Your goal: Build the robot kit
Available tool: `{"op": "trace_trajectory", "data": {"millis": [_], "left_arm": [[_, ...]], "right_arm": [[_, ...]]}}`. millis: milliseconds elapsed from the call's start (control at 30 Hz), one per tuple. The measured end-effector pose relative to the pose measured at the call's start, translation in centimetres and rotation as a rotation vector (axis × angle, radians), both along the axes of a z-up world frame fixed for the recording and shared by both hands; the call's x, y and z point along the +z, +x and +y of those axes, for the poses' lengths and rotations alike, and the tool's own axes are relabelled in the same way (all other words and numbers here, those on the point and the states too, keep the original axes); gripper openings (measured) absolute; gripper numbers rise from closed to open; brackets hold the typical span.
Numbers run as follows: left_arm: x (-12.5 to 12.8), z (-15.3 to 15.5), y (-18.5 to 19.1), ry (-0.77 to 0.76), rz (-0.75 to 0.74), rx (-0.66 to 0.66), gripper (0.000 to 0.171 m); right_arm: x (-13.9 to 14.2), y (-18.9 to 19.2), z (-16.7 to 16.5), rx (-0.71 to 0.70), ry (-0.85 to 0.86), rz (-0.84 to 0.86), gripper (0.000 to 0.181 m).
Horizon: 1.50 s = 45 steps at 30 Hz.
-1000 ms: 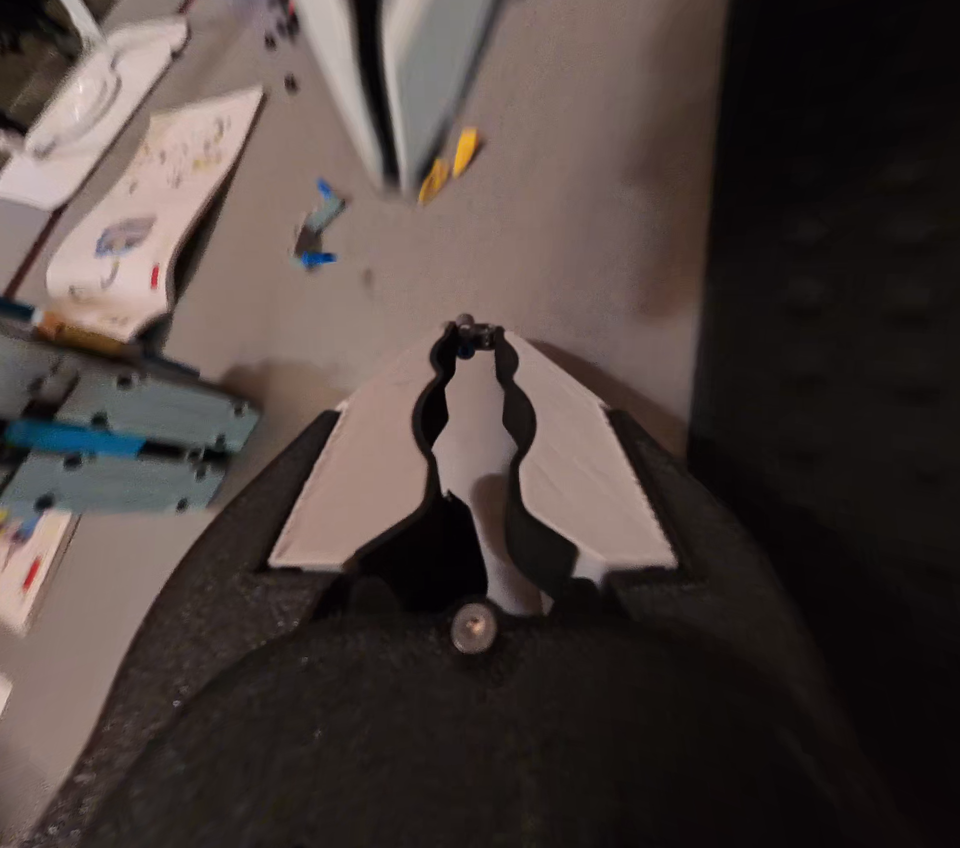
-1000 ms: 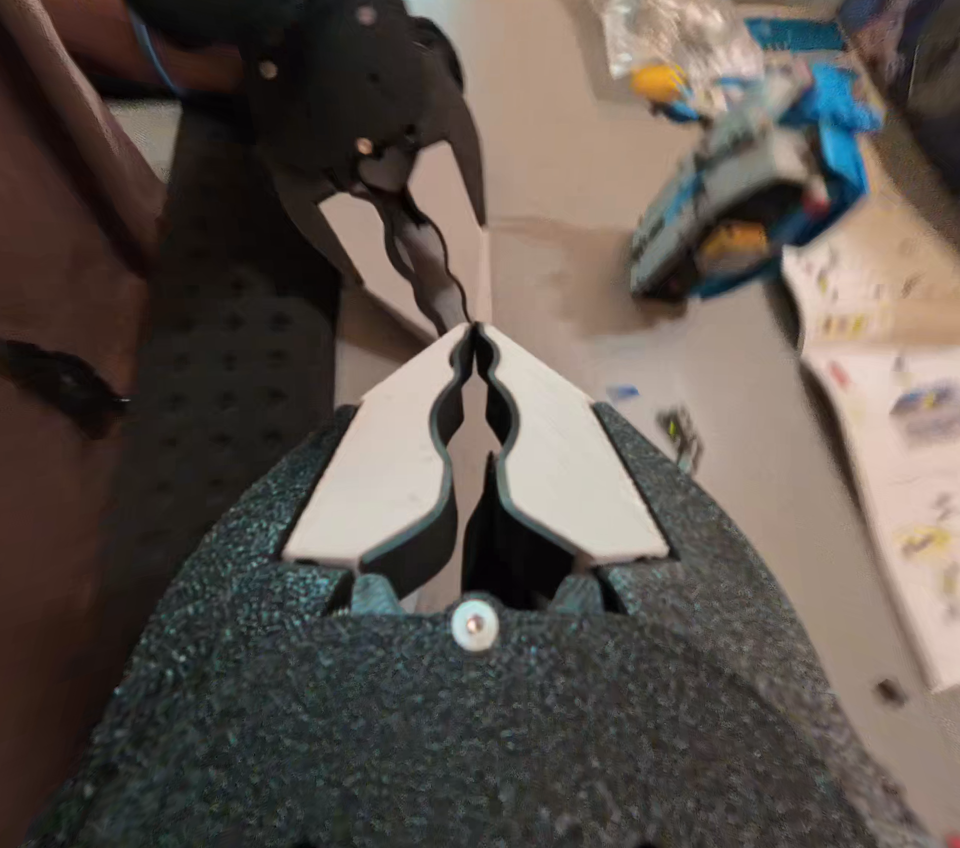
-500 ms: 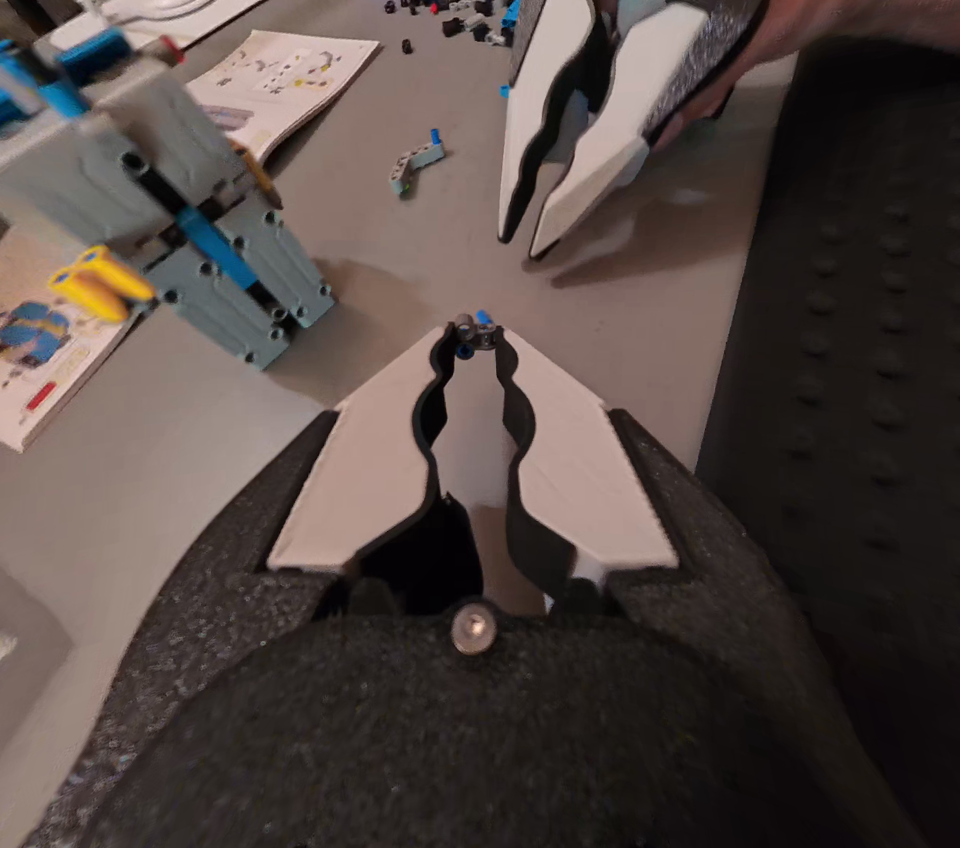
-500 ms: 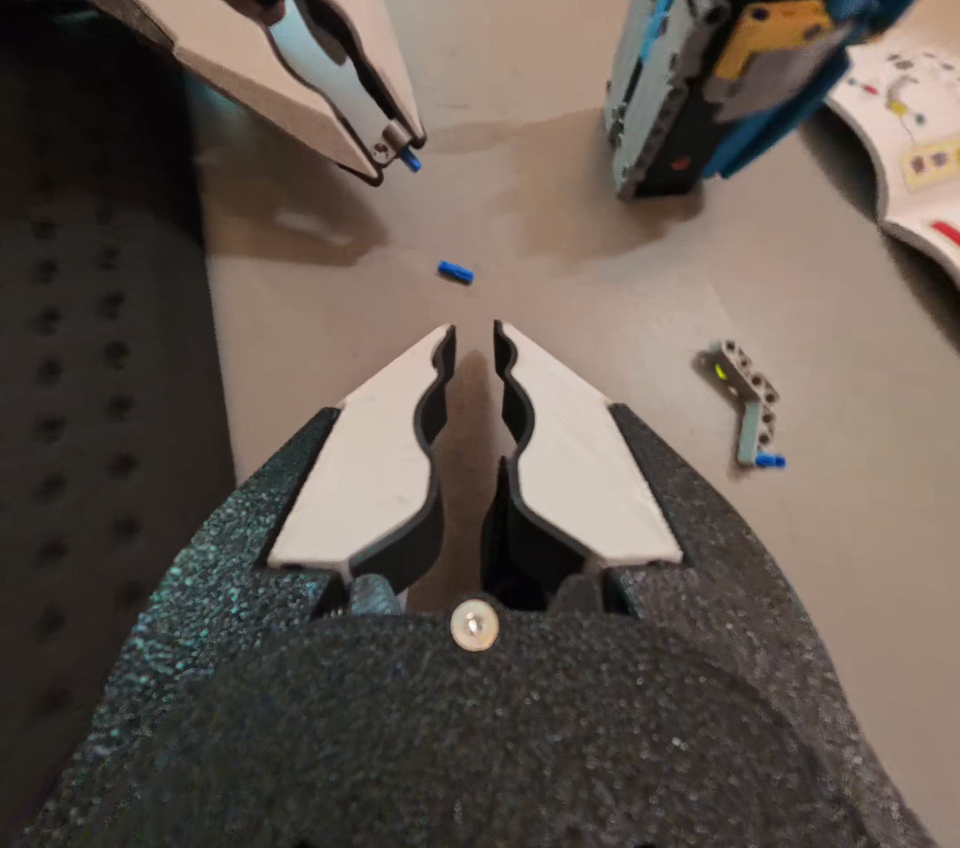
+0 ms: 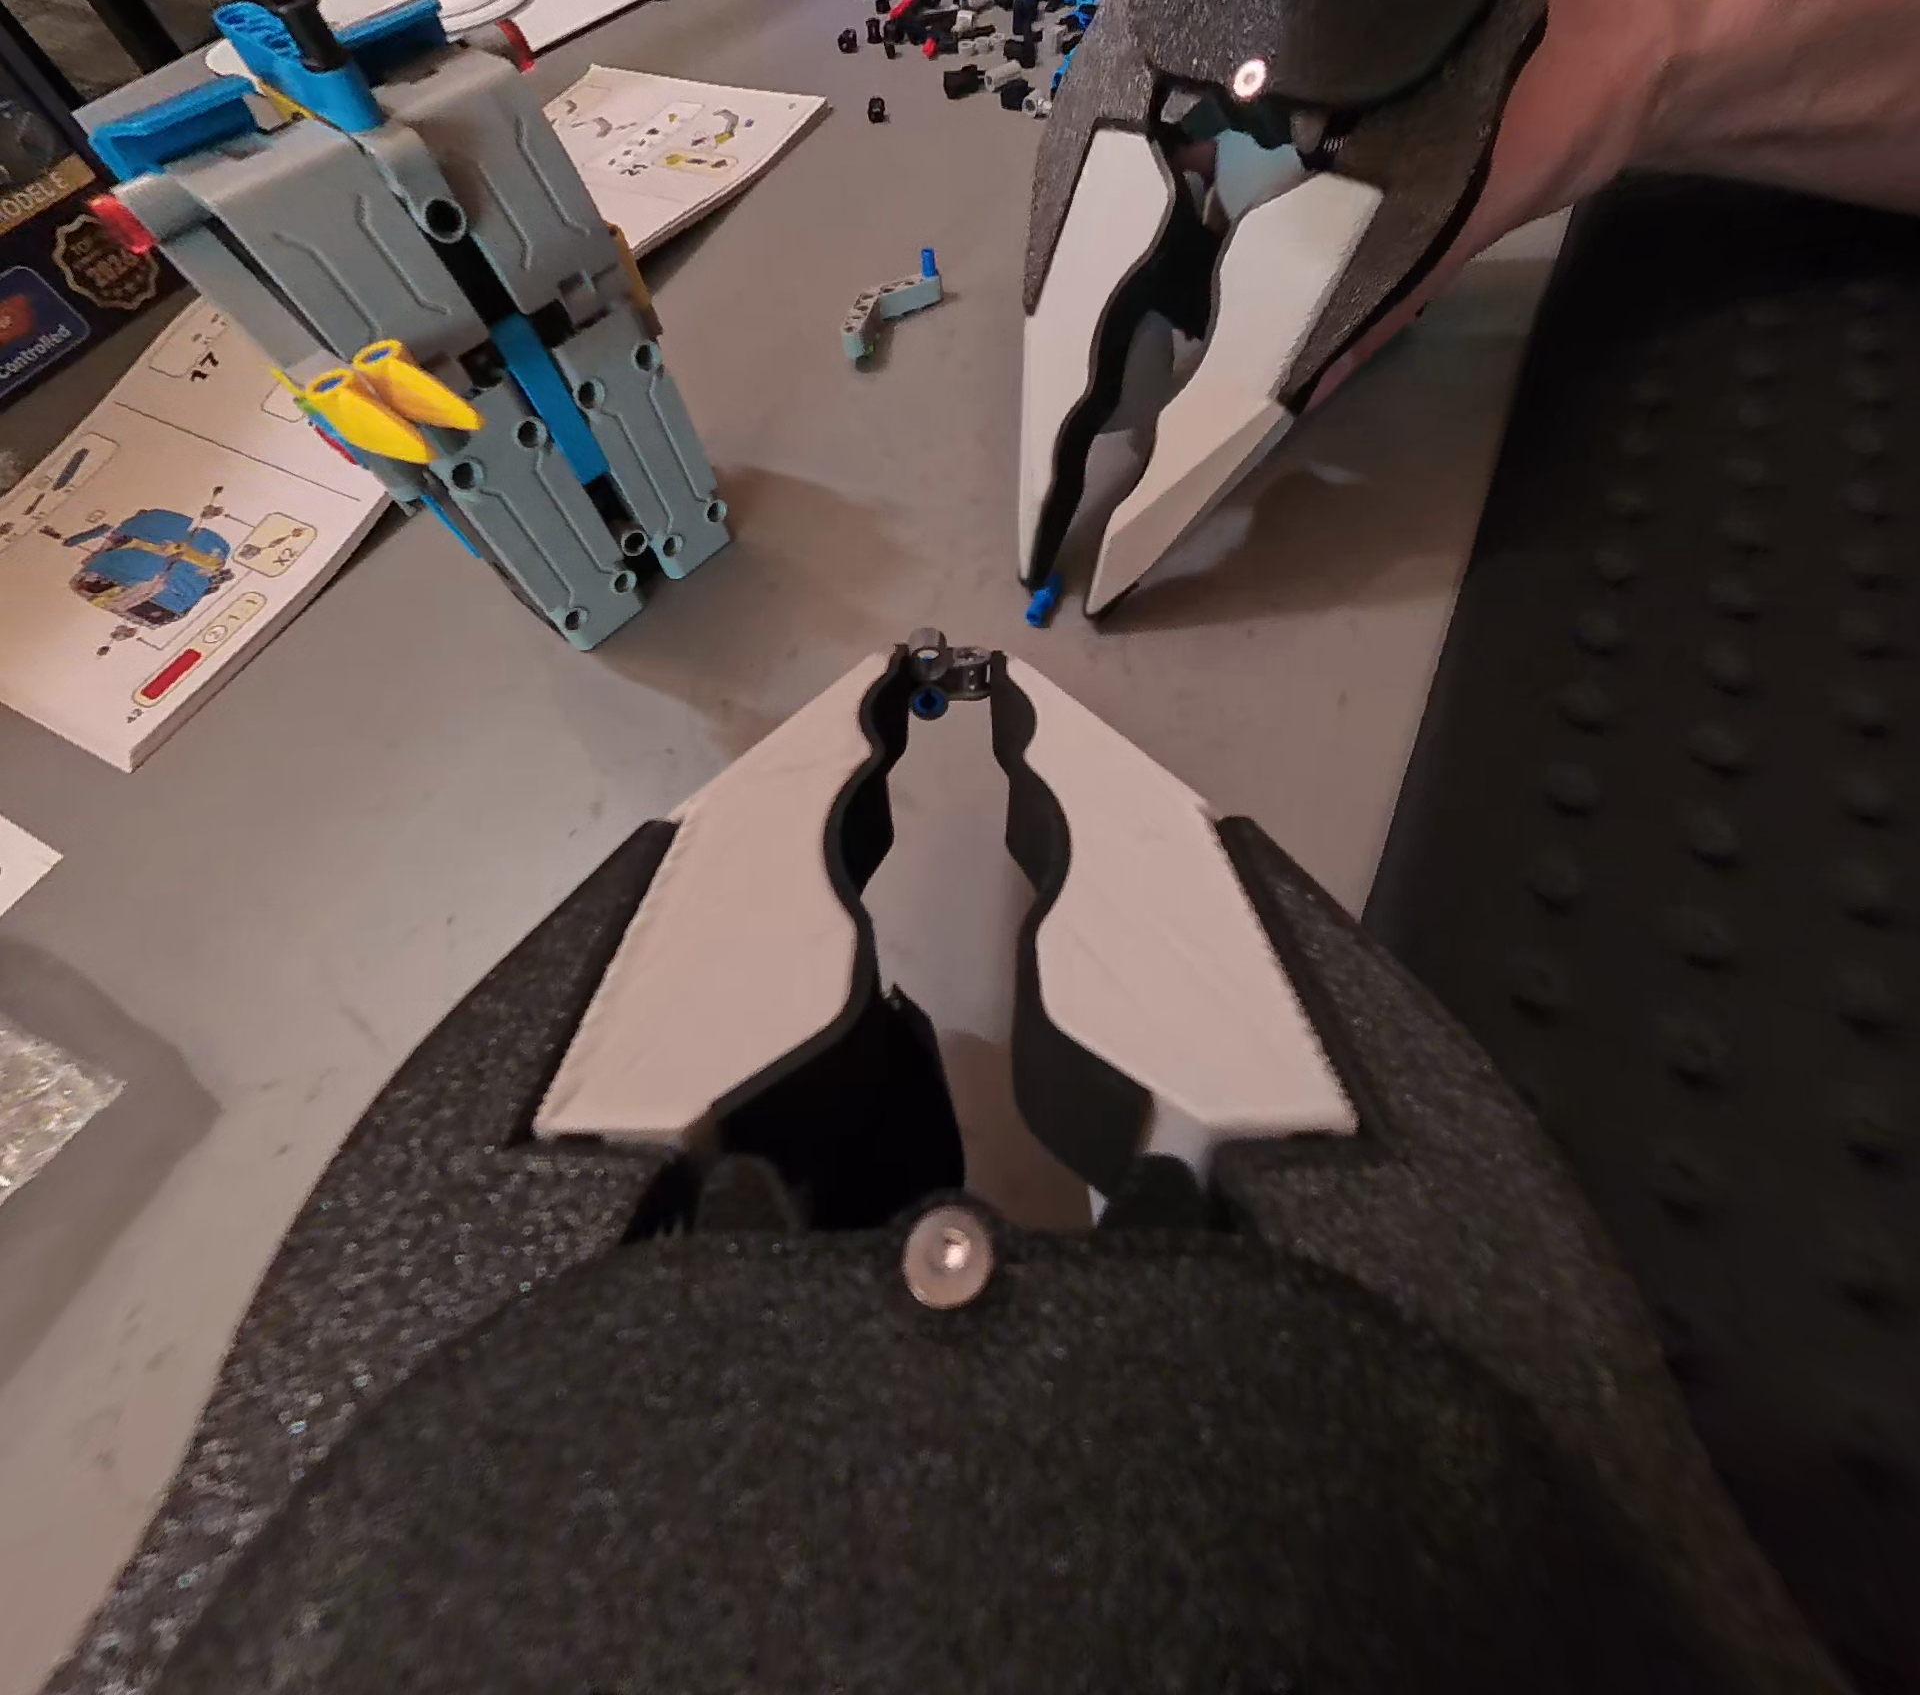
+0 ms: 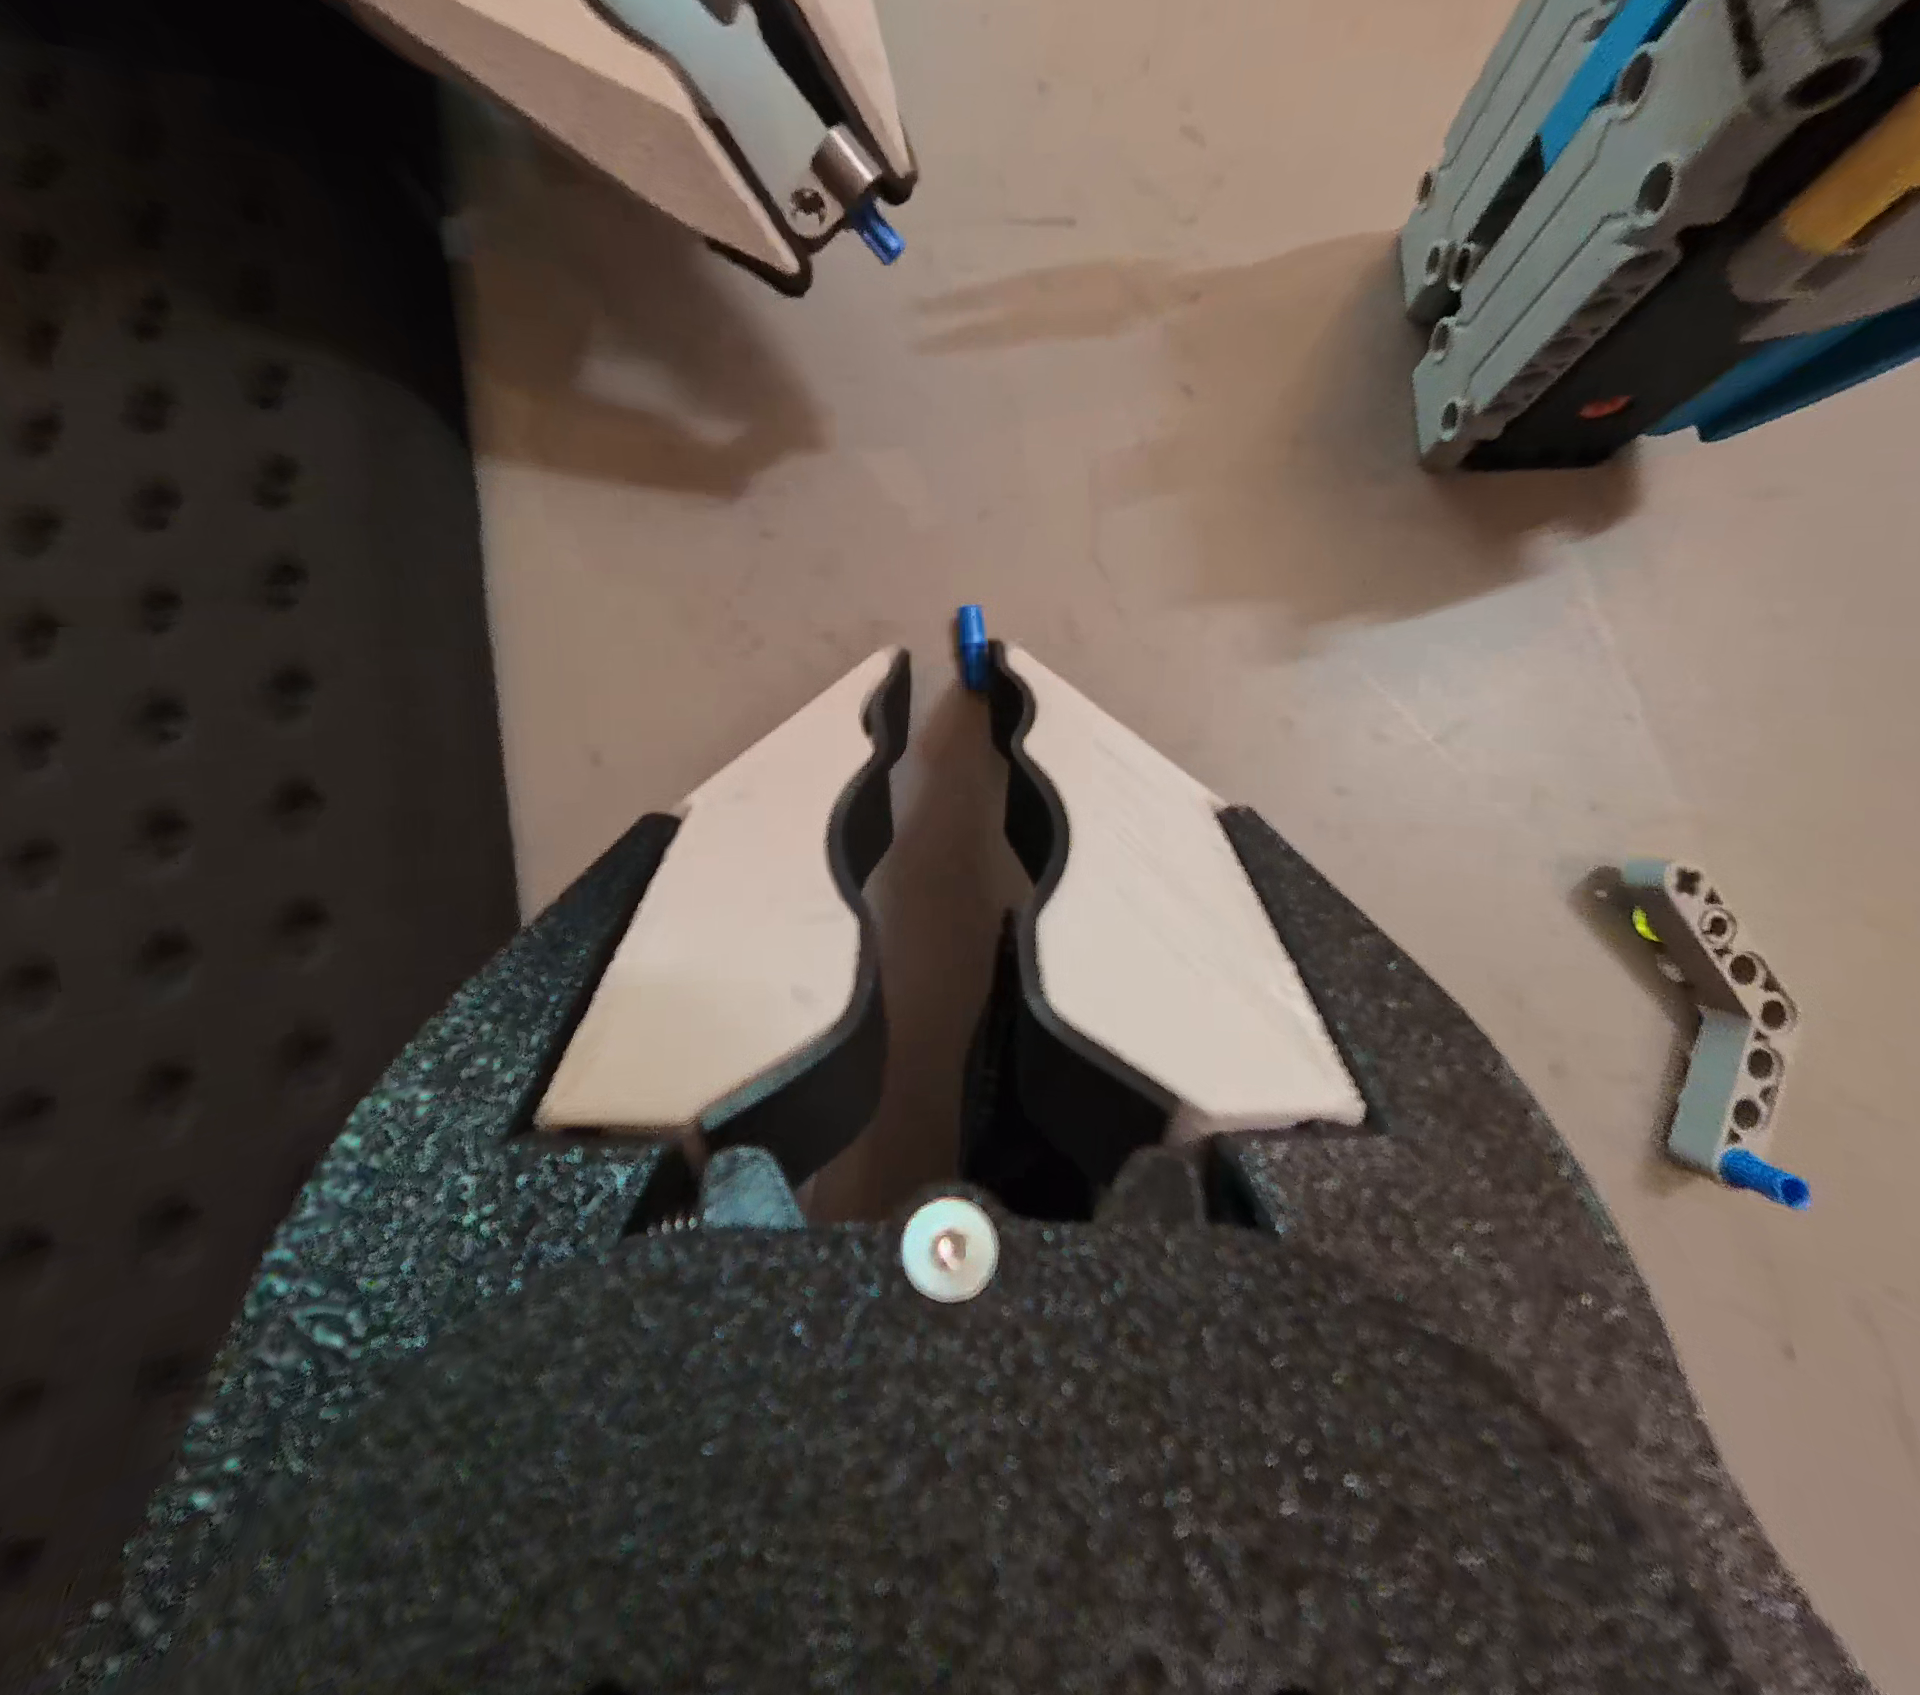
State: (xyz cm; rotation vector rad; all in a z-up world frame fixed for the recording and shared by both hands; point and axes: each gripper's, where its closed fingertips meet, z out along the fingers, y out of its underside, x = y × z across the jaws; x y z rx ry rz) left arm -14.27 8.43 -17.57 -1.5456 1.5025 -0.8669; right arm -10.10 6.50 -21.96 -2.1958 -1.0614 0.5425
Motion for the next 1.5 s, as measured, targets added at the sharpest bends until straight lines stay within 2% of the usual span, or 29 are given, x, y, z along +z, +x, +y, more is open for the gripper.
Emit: {"op": "trace_trajectory", "data": {"millis": [167, 333, 467, 567, 700, 733, 833, 900, 1267, 1500], "left_arm": [[-0.2, -0.4, 0.1, -0.006, 0.010, -0.021, 0.015], [0.0, -0.8, 0.1, -0.023, -0.005, -0.049, 0.015], [1.5, -1.5, 0.4, -0.098, -0.102, -0.095, 0.015], [2.6, -2.0, 0.7, -0.147, -0.173, -0.126, 0.015], [2.9, -2.4, 0.8, -0.150, -0.196, -0.143, 0.015], [2.9, -2.5, 0.8, -0.148, -0.195, -0.148, 0.015], [3.0, -3.3, 1.0, -0.153, -0.201, -0.185, 0.014], [3.0, -3.7, 1.3, -0.161, -0.196, -0.200, 0.014], [2.9, -4.1, 1.6, -0.212, -0.187, -0.215, 0.014], [3.9, -4.6, 1.3, -0.297, -0.250, -0.270, 0.014]], "right_arm": [[-0.2, -0.2, -0.1, 0.129, 0.045, -0.024, 0.013], [-0.3, -0.4, 0.3, 0.139, 0.037, 0.009, 0.007], [-0.3, -0.5, 0.2, 0.145, 0.020, 0.019, 0.006], [0.1, -0.7, 0.4, 0.179, 0.085, 0.003, 0.005], [7.2, -2.2, 0.0, 0.220, 0.278, 0.246, 0.004], [8.0, -2.3, -0.2, 0.230, 0.288, 0.277, 0.004], [6.5, -2.5, -0.5, 0.246, 0.280, 0.234, 0.005], [7.3, -3.1, -0.8, 0.256, 0.319, 0.247, 0.004], [7.3, -3.0, -1.1, 0.251, 0.483, 0.098, 0.005], [8.4, -3.4, -1.7, 0.262, 0.479, 0.186, 0.004]]}}
